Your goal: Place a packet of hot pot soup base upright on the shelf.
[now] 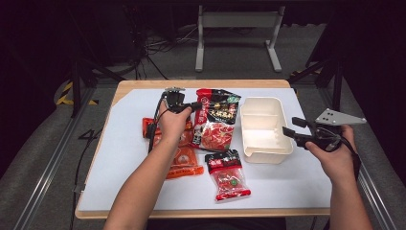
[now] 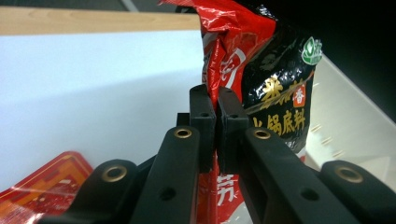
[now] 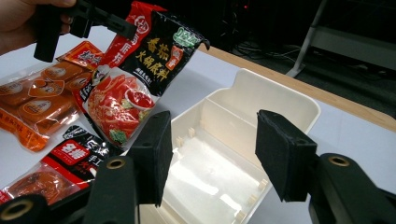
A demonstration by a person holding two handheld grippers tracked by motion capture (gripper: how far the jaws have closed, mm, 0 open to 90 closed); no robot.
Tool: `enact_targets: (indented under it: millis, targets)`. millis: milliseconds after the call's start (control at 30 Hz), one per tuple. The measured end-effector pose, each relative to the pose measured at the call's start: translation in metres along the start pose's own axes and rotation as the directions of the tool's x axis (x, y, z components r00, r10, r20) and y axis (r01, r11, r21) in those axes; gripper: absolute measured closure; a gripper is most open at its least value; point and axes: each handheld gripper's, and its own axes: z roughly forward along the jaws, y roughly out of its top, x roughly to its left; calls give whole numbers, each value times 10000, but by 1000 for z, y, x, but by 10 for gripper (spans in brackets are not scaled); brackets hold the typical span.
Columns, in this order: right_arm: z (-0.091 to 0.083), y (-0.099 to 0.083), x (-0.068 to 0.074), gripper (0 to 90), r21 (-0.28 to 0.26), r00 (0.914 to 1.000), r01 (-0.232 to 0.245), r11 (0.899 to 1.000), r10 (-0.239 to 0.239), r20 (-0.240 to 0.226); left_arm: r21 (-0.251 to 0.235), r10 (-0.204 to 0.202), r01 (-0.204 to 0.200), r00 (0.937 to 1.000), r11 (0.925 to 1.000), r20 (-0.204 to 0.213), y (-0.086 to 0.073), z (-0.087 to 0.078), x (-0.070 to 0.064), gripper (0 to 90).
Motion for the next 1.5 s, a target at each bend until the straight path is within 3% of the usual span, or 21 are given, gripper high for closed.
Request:
enact_targets:
  millis: [167,367,500,633,767,1033,1200,1267,1400,1500]
  targets:
    - [0,1,1,471,-26,10000,58,10000,-58,2,-462,344,-334,9992,9984,204,1,-10,-7,875]
    - [1,2,2,474,-26,10000,64,10000,-64,-36,-958,928,-908,9955,9913,167,1,-25,-19,874]
    - [3,4,6,472,4,9998,194,9998,-194,-54,-1365,1546,-1523,9879,9789,66,-2,-34,-31,874]
    - [5,8,11,469,-62,9993,325,9995,-326,-159,-1654,1925,-1883,9813,9681,94,-3,-44,-40,874]
    - [7,12,16,462,-169,9988,350,9992,-355,-336,-2093,2319,-2219,9724,9524,242,-5,-56,-51,873]
    - [11,23,31,453,-505,9943,350,9981,-398,-986,-2677,2641,-2419,9632,9326,500,-13,-76,-66,873]
    - [14,29,44,453,-827,9859,259,9962,-391,-1625,-3006,2937,-2616,9536,9172,663,-25,-91,-74,874]
    - [15,32,49,451,-928,9815,271,9953,-441,-1865,-3108,2953,-2583,9522,9147,777,-30,-97,-76,874]
    - [19,37,61,443,-1106,9721,306,9934,-553,-2278,-2923,3033,-2644,9481,9191,960,-33,-102,-79,874]
    - [21,39,67,434,-1125,9680,387,9929,-652,-2424,-2945,3141,-2763,9452,9148,888,-34,-104,-81,874]
